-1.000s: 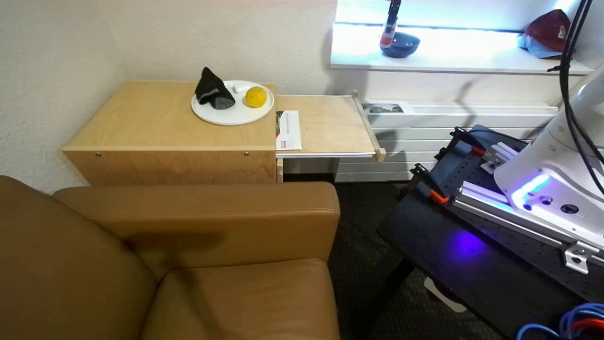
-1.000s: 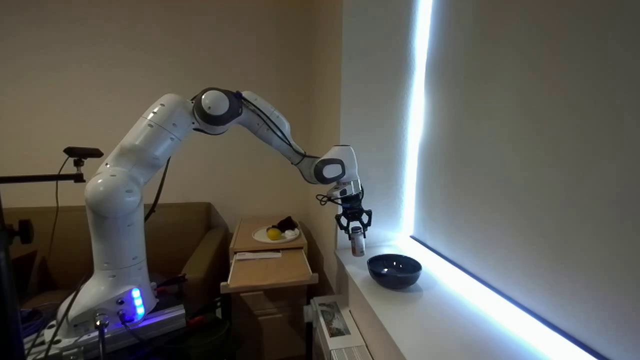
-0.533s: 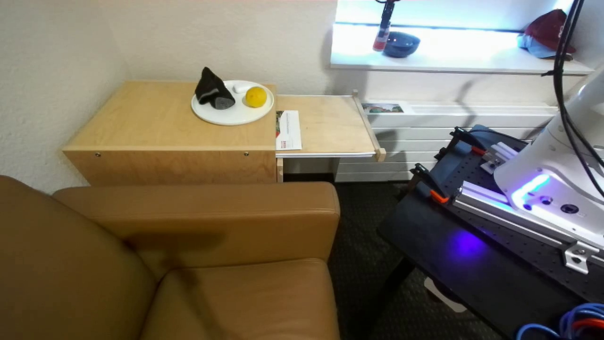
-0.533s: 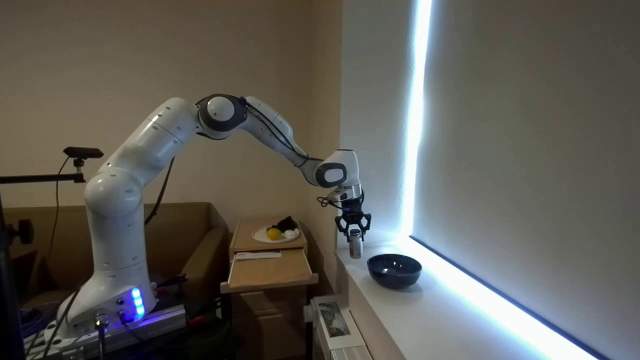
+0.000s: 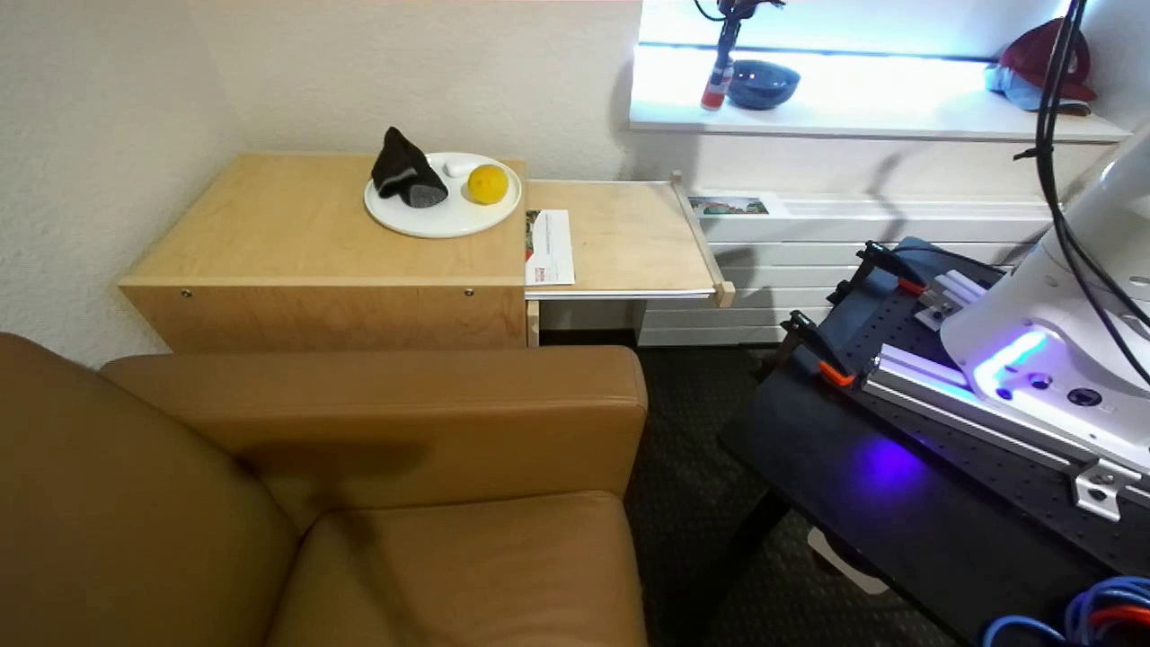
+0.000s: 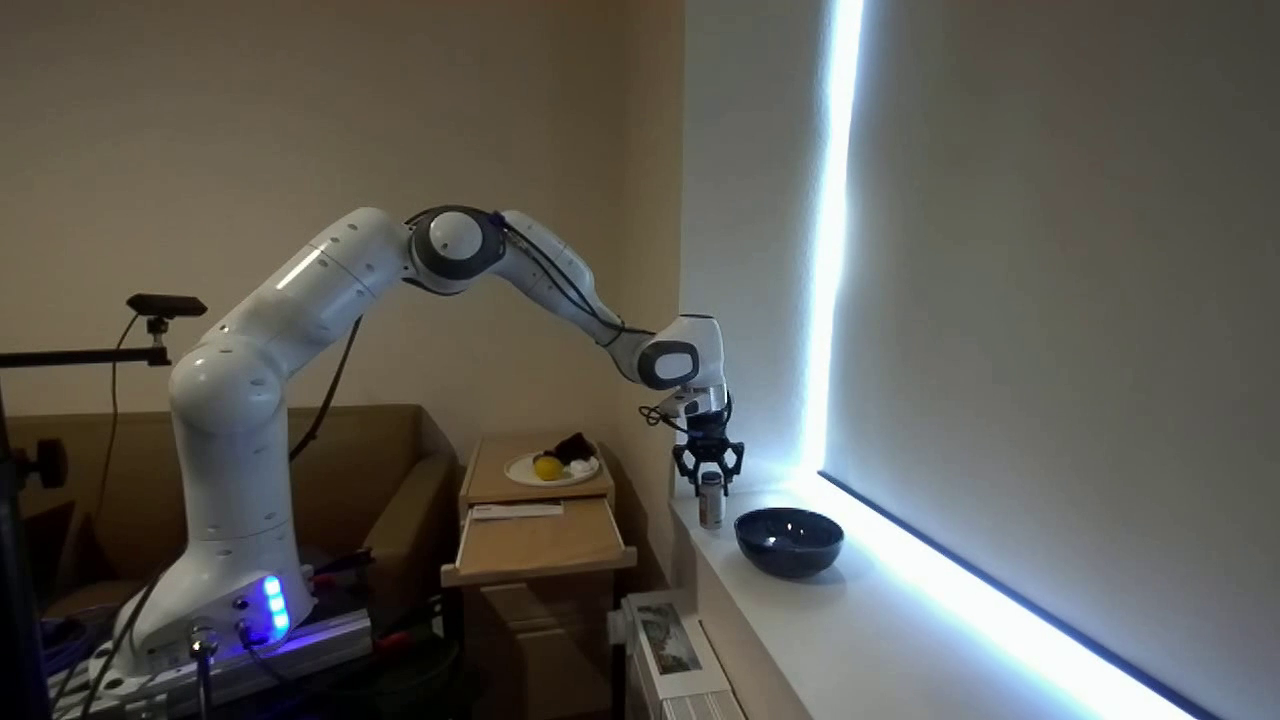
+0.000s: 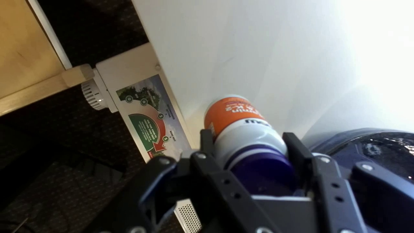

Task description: Pick the bottle and put it on the windowsill

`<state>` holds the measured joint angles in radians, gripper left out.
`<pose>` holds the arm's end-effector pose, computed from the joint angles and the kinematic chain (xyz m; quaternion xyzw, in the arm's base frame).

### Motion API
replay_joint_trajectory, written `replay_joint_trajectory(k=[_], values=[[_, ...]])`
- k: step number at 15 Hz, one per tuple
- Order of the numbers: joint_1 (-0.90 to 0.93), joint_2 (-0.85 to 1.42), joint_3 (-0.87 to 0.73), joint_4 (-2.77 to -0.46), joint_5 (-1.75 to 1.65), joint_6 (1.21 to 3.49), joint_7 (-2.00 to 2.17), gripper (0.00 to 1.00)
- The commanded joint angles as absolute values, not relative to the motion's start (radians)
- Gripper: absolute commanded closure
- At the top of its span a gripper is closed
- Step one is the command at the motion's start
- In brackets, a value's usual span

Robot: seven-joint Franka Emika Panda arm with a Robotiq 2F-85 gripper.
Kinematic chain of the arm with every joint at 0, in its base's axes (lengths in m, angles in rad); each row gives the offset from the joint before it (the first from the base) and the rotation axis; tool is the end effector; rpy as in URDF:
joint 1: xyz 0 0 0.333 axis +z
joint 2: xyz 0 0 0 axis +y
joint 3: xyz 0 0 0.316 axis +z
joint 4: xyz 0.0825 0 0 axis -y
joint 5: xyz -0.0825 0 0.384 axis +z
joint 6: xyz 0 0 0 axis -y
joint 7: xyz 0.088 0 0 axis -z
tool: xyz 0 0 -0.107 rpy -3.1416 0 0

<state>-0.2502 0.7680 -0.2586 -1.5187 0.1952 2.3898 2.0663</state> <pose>0.6477 -0.3223 0.2295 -0.2535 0.9650 -0.0581 0.0351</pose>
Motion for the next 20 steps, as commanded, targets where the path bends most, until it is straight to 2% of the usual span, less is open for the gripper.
replay_joint_trajectory(k=[1,10,16,20], values=[[-0.311,0.821,-0.245,-1.445,0.237,2.347,2.031,0.7],[-0.392,0.865,-0.238,-1.379,0.266,2.283,1.958,0.7],[-0.249,0.806,-0.227,-1.441,0.233,2.32,2.013,0.7],[-0.128,0.848,-0.252,-1.389,0.181,2.327,2.121,0.7]])
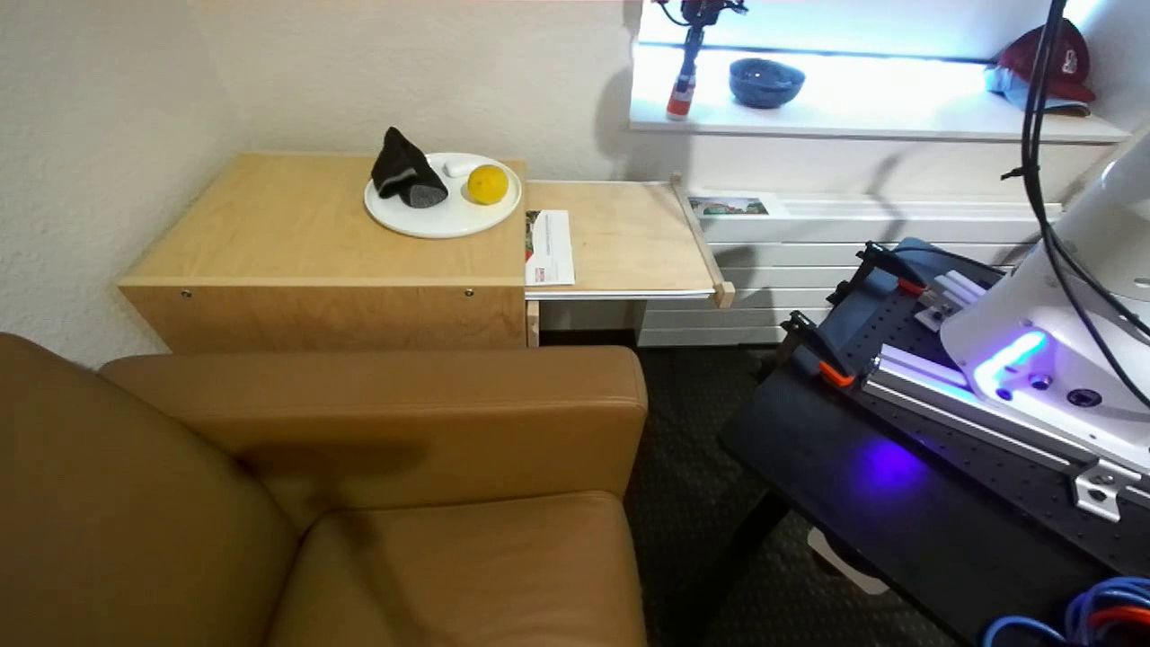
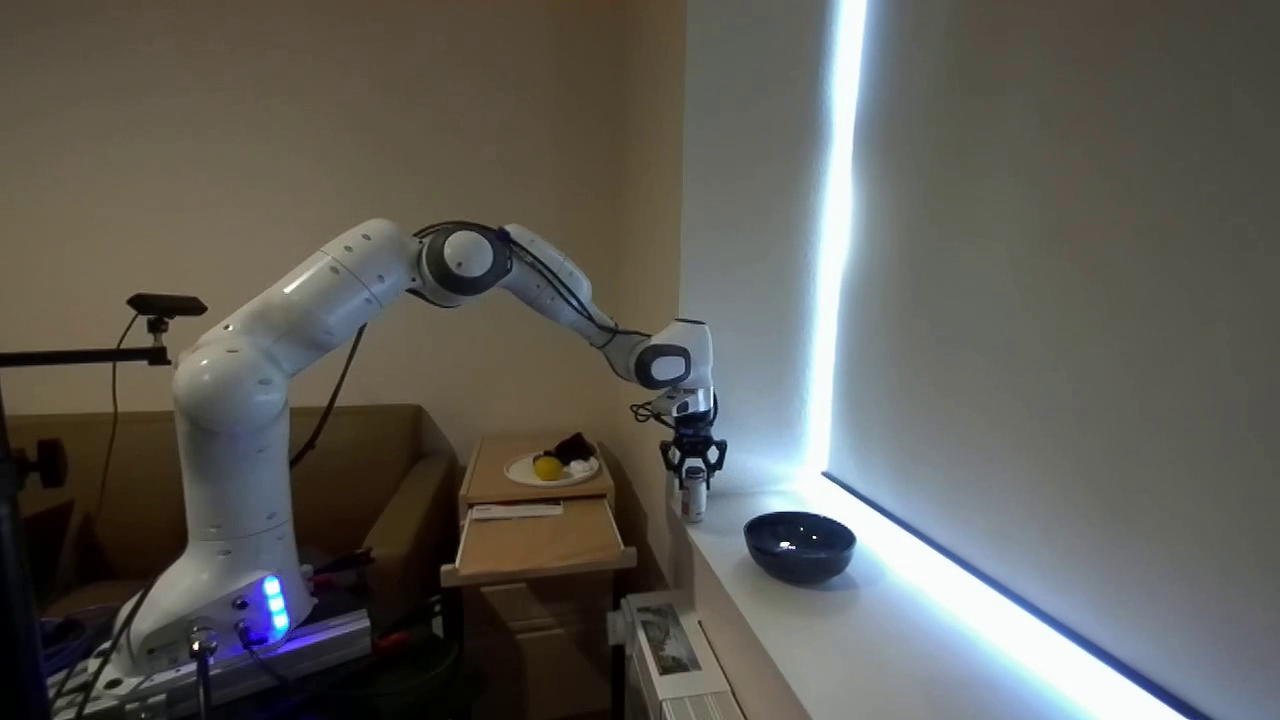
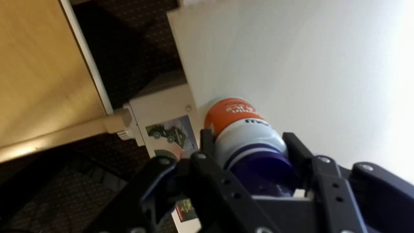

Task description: Pick the bottle and put it on the windowsill

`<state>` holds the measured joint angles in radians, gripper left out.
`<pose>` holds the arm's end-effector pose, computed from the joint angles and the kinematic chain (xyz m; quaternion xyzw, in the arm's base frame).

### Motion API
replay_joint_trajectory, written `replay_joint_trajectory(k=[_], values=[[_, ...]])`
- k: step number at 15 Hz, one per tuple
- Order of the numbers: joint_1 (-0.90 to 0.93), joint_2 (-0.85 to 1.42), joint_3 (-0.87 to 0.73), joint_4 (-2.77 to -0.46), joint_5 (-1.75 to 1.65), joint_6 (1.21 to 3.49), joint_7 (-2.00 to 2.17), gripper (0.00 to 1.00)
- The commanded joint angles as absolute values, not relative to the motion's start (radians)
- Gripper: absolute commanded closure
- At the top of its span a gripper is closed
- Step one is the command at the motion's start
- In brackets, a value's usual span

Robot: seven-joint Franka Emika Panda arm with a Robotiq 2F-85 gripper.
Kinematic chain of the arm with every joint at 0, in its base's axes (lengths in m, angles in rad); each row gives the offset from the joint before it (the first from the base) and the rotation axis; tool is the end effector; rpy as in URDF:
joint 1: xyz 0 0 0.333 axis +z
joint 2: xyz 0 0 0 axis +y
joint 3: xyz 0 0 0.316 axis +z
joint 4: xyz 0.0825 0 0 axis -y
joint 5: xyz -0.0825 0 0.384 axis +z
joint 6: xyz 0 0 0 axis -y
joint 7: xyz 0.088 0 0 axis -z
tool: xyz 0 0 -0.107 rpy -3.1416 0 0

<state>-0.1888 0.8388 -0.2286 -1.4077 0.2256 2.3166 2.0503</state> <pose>0.6903 -0.2630 0.2175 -0.2998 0.9528 -0.0300 0.0367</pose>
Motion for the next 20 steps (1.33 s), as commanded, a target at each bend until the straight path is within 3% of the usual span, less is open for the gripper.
replay_joint_trajectory(k=[1,20], values=[[-0.138,0.843,-0.285,-1.42,0.155,2.354,2.115,0.7],[-0.243,0.874,-0.277,-1.38,0.174,2.31,2.155,0.7]])
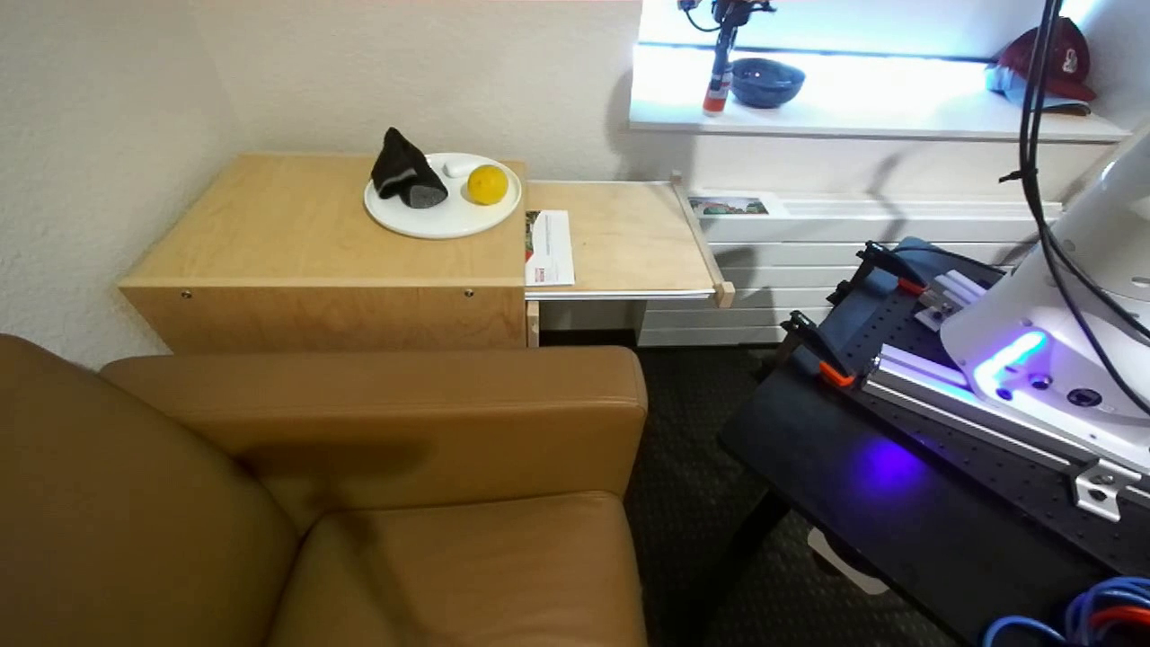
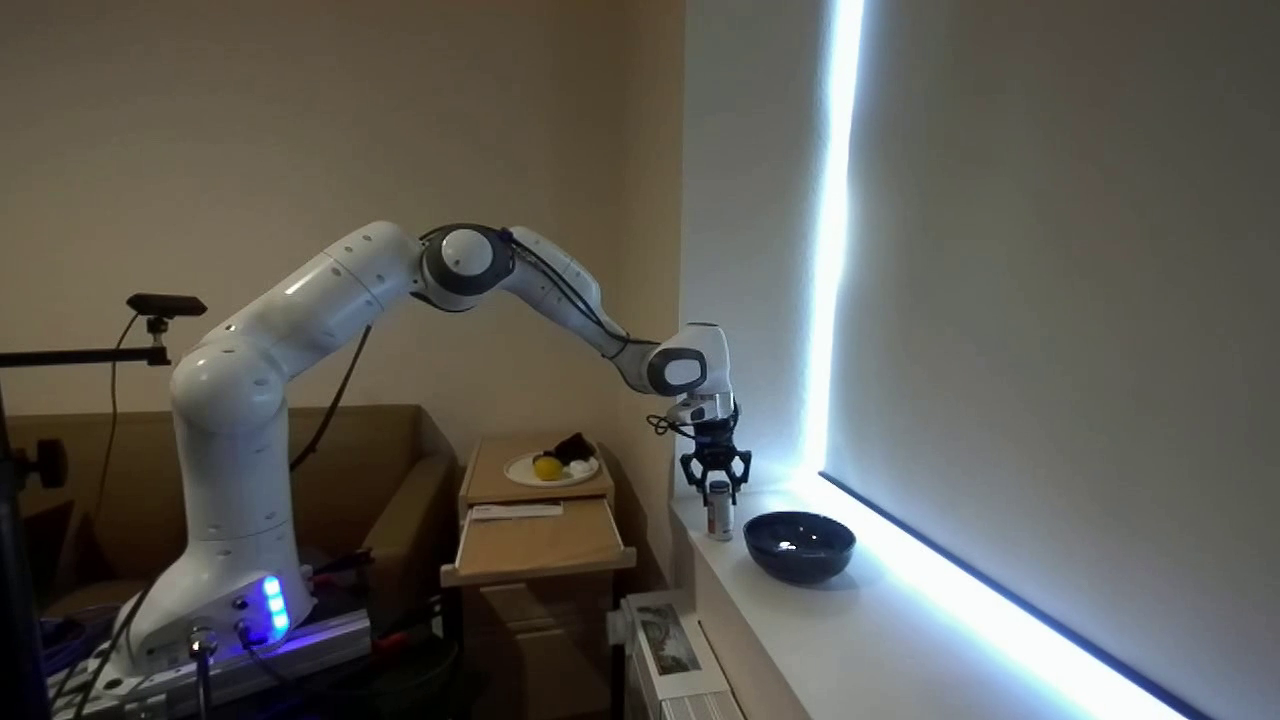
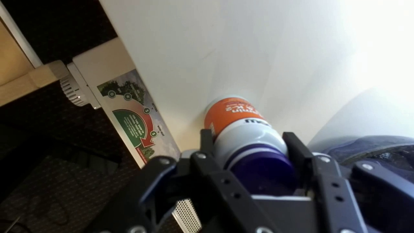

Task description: Pick the bottle and put it on the windowsill

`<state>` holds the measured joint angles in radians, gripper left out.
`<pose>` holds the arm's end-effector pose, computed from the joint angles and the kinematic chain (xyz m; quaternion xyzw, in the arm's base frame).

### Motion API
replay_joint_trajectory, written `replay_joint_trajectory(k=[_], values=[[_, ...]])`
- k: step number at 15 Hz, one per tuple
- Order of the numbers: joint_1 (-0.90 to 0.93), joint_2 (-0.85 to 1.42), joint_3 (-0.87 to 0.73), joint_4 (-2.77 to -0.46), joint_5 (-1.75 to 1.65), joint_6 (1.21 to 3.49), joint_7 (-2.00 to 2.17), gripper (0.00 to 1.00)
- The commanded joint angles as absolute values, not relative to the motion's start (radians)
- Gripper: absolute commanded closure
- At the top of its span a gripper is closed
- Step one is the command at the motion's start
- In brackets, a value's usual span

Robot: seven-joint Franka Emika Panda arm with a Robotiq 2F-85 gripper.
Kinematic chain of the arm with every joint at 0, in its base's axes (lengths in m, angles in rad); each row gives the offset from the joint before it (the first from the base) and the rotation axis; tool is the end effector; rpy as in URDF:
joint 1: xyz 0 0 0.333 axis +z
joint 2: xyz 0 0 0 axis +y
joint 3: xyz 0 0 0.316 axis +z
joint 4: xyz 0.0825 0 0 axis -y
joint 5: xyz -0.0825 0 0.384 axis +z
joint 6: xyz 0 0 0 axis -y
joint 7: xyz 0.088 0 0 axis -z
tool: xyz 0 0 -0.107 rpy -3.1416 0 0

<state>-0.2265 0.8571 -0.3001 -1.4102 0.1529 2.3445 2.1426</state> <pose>0.6629 -0.3285 0.2140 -0.2384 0.9680 -0.0778 0.0057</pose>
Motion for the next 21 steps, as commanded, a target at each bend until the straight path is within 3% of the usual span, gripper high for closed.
replay_joint_trajectory(k=[1,4,5,9,21], values=[[-0.252,0.875,-0.274,-1.378,0.181,2.309,2.148,0.7],[-0.265,0.881,-0.271,-1.371,0.198,2.3,2.145,0.7],[-0.266,0.883,-0.275,-1.368,0.2,2.296,2.152,0.2],[-0.284,0.878,-0.274,-1.374,0.213,2.294,2.149,0.01],[-0.352,0.586,-0.235,-1.57,0.299,2.331,1.946,0.0]])
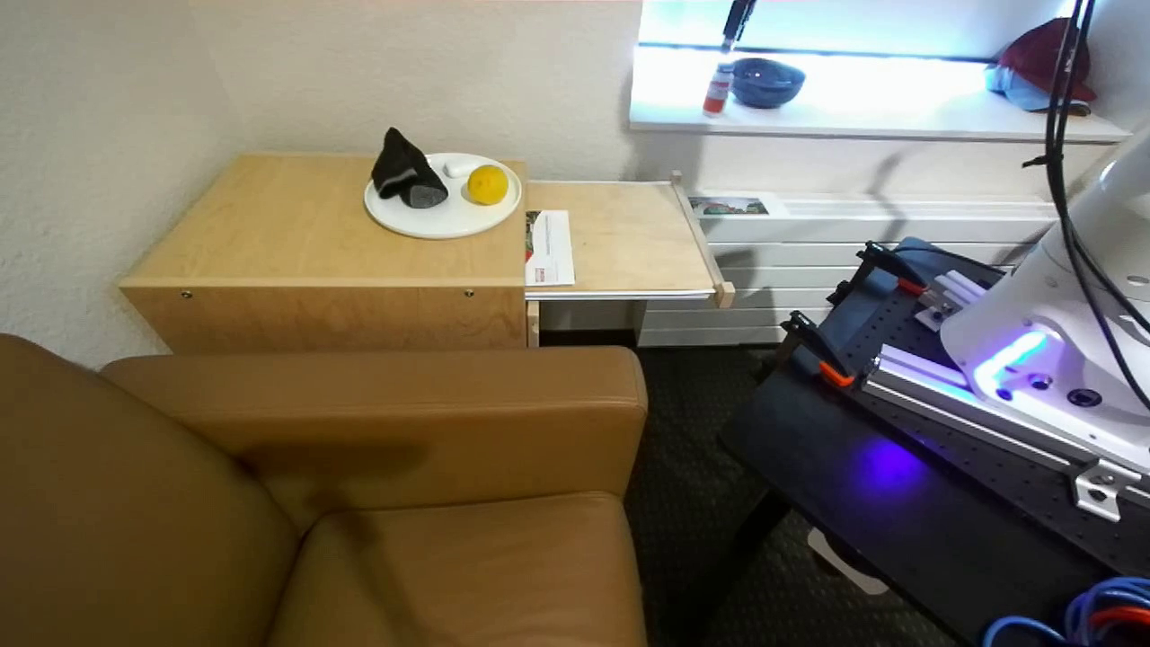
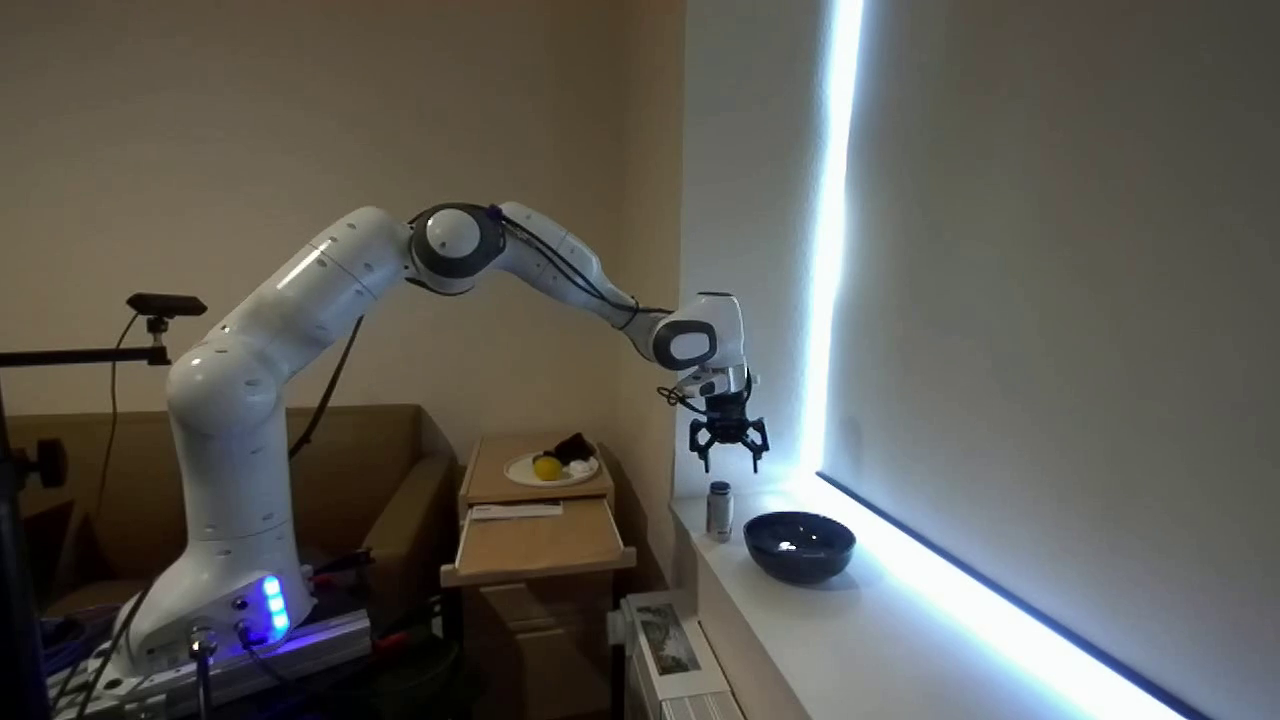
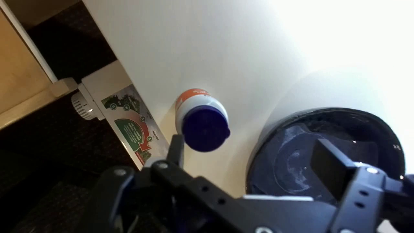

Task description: Pick the bottle and put it on the windowsill

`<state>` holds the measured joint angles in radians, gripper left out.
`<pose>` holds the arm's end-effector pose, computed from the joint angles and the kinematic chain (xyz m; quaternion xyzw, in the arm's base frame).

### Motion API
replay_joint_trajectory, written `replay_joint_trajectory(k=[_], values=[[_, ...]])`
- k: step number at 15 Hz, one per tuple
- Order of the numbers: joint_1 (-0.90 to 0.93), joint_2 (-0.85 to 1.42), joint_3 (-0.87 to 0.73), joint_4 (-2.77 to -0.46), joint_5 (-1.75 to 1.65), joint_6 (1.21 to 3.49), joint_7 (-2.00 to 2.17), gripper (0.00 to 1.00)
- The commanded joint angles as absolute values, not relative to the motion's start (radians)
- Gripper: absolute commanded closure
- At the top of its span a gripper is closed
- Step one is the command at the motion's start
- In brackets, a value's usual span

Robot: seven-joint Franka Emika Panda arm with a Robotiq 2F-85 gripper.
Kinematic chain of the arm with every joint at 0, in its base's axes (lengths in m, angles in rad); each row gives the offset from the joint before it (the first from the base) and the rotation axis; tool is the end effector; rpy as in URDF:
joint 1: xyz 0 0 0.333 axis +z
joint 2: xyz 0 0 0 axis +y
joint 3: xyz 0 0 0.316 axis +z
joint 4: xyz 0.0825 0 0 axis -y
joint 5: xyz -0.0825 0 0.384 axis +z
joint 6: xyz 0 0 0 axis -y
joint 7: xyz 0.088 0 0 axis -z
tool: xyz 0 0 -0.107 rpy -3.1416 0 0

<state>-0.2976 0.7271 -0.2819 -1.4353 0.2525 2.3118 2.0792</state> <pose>0.6448 -0.3646 0.2910 -0.2045 0.9746 -0.0589 0.0694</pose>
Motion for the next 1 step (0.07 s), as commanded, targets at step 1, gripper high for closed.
replay_joint_trajectory(k=[1], values=[[-0.312,0.696,-0.274,-1.452,0.261,2.31,2.042,0.0]])
